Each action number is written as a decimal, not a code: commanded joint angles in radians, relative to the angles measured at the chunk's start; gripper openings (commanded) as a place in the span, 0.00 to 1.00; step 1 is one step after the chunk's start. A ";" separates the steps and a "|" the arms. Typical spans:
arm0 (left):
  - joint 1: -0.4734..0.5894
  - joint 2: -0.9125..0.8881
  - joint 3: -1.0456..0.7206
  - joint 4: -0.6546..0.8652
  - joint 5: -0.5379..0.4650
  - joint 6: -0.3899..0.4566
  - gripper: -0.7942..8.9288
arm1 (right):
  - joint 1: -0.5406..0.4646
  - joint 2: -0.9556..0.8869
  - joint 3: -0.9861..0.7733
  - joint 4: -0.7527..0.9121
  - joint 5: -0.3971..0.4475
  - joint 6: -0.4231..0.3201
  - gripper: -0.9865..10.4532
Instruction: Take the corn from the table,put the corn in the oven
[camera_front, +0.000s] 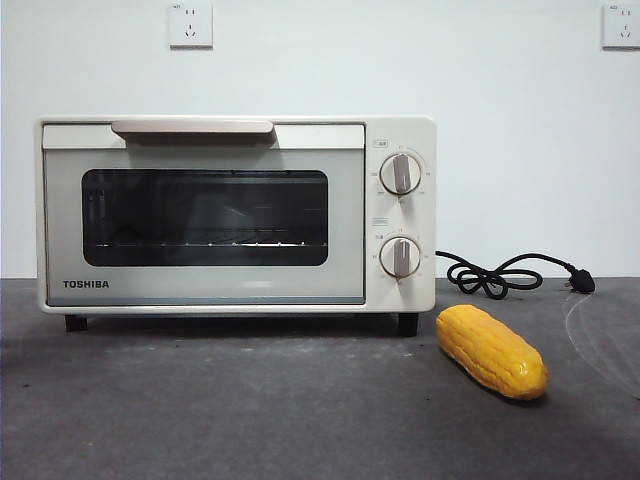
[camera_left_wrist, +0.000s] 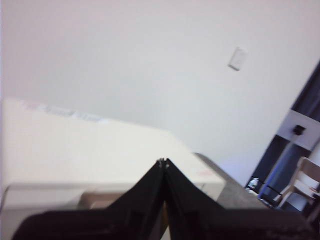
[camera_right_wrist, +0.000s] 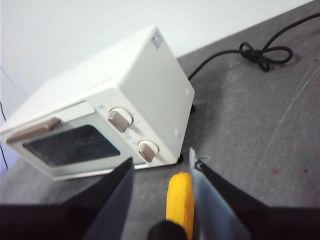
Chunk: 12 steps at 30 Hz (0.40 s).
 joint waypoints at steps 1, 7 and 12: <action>0.001 0.050 0.077 -0.014 0.034 0.006 0.08 | 0.002 0.090 0.102 -0.064 -0.015 -0.115 0.40; -0.001 0.166 0.228 -0.034 0.110 0.029 0.08 | 0.029 0.278 0.276 -0.155 -0.052 -0.196 0.50; -0.015 0.249 0.343 -0.087 0.140 0.031 0.08 | 0.127 0.423 0.367 -0.201 -0.045 -0.196 0.50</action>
